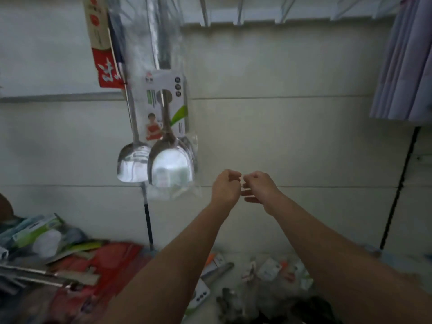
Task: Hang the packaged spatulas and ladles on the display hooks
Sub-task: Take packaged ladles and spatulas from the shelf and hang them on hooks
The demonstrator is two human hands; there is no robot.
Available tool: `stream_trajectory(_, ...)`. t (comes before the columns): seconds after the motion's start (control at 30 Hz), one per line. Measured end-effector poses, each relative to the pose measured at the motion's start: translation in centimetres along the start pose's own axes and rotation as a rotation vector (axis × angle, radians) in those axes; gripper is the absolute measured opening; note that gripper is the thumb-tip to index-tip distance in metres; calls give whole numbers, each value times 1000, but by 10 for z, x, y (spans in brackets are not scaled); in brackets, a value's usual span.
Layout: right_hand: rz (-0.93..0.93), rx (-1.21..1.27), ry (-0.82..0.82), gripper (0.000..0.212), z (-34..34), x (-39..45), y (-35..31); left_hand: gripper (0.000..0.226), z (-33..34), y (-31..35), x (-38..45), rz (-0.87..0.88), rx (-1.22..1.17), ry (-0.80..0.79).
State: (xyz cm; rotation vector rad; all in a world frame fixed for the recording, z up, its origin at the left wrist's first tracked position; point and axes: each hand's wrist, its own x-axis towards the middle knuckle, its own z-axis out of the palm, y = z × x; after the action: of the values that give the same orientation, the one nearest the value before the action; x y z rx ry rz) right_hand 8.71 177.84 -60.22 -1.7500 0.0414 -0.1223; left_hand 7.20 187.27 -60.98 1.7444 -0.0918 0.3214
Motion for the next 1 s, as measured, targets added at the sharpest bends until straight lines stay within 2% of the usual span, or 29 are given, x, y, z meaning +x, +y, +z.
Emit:
stream_trajectory(0.13, 116, 74, 31, 14, -5, 9, 48, 33, -1, -48, 4, -123, 101, -44)
stream_trajectory(0.23, 191, 23, 11, 16, -2, 17, 83, 25, -7, -84, 5, -232, 117, -76)
stream_trajectory(0.37, 291, -187, -114, 22, 10, 26, 129, 15, -22, -122, 11, -380, 135, -207)
stream_trajectory(0.53, 374, -197, -280, 18, 26, 33, 159, 15, -47, -170, 21, -505, 188, -297)
stream_trajectory(0.6, 412, -163, -294, 12, 35, 35, 169, 14, -55, -188, 23, -558, 194, -281)
stream_trajectory(0.73, 503, -105, -265, 20, 58, 44, 191, 13, -67, -215, 23, -654, 194, -227)
stream_trajectory(0.87, 529, -124, -285, 16, 81, 53, 211, 14, -78, -232, 22, -759, 168, -214)
stream_trajectory(1.0, 572, -98, -316, 14, 95, 54, 225, 15, -89, -249, 22, -817, 131, -132)
